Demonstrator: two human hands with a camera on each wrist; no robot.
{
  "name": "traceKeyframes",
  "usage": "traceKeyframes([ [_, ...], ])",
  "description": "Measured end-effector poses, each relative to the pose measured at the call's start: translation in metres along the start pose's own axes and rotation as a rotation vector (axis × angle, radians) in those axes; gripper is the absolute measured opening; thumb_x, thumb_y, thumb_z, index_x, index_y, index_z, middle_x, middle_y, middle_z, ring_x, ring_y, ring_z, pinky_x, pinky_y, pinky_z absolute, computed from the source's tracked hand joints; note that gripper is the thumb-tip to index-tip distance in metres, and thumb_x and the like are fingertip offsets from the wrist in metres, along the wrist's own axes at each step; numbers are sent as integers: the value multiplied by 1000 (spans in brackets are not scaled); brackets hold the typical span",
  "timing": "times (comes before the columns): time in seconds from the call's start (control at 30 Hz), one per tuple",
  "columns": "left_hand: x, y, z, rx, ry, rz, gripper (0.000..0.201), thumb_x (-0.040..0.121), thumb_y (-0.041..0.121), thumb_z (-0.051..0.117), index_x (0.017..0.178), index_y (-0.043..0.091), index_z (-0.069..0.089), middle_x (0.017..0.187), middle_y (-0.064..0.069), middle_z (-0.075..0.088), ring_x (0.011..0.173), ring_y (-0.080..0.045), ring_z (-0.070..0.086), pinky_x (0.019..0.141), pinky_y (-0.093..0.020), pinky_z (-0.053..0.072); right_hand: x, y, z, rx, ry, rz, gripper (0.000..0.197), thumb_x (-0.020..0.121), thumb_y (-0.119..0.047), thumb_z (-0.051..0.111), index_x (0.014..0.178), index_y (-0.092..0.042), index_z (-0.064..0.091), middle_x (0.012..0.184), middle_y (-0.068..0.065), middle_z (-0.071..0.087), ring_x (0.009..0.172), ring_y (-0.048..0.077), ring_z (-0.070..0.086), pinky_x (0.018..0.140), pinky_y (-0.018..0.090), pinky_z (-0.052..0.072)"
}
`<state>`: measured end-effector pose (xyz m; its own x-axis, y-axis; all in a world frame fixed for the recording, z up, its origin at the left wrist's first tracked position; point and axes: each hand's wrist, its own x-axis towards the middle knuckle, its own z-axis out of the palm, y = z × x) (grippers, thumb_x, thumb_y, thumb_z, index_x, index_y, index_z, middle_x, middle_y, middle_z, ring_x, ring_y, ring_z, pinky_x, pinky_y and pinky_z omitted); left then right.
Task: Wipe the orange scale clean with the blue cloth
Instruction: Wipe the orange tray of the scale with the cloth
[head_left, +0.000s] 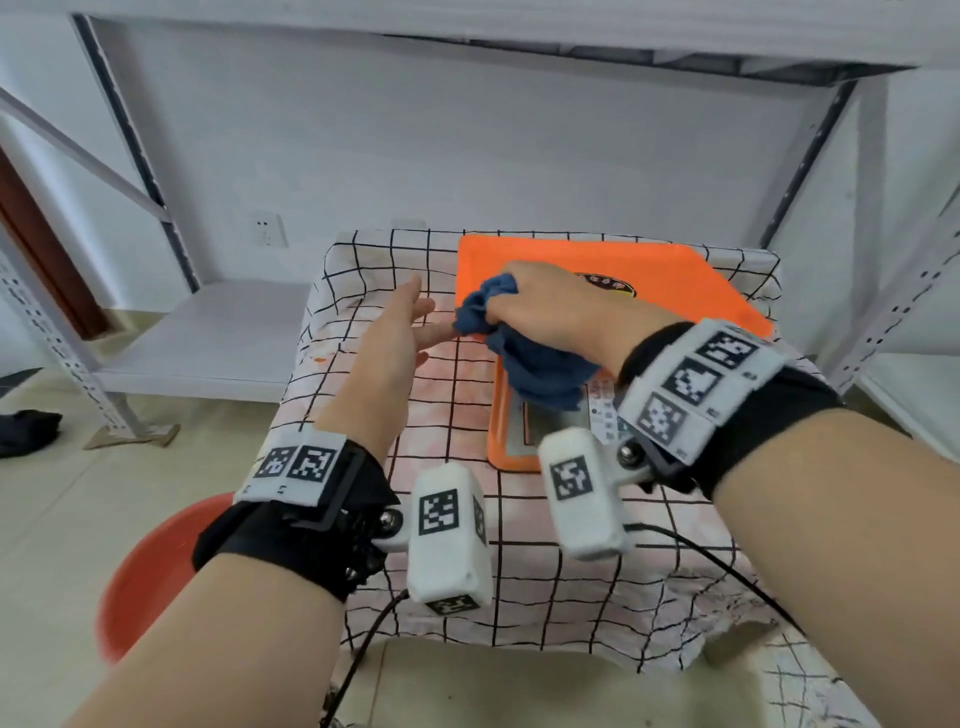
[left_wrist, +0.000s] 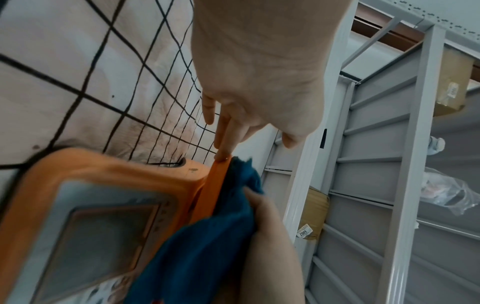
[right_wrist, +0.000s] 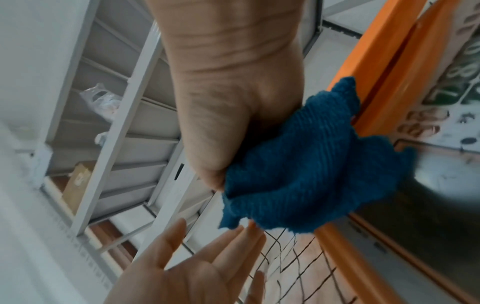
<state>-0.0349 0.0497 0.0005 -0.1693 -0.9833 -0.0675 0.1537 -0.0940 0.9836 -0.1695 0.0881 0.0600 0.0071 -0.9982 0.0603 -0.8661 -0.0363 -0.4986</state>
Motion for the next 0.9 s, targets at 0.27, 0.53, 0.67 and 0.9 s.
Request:
traceKeyframes([
  [0.27,1,-2,9,243,-83,82,18,96,24,51,105,11,60,89,0,65,77,-11,62,72,-24,49,3,33,-23,196,204,125,17,88,-12,47,85,-4,62,79,0,63,75,8,57,63,14,41],
  [0.53,6,-6,16,187,-6,20,16,96,18,48,89,11,61,77,-2,63,70,-14,60,60,-21,51,16,42,-7,-187,179,-97,11,84,-23,67,89,-14,63,100,3,41,87,20,50,81,31,46],
  [0.67,7,-3,17,97,27,-7,19,94,14,49,81,12,62,75,-3,62,65,-13,58,56,-17,50,30,30,-8,-169,531,-128,10,86,-25,63,87,-16,67,99,1,41,95,20,47,79,25,35],
  [0.9,11,-3,16,56,40,-36,24,90,10,52,67,12,61,65,-4,59,60,-14,55,59,-21,49,30,23,7,-400,49,-138,20,88,-29,55,98,-30,73,108,-1,51,112,27,43,95,45,37],
])
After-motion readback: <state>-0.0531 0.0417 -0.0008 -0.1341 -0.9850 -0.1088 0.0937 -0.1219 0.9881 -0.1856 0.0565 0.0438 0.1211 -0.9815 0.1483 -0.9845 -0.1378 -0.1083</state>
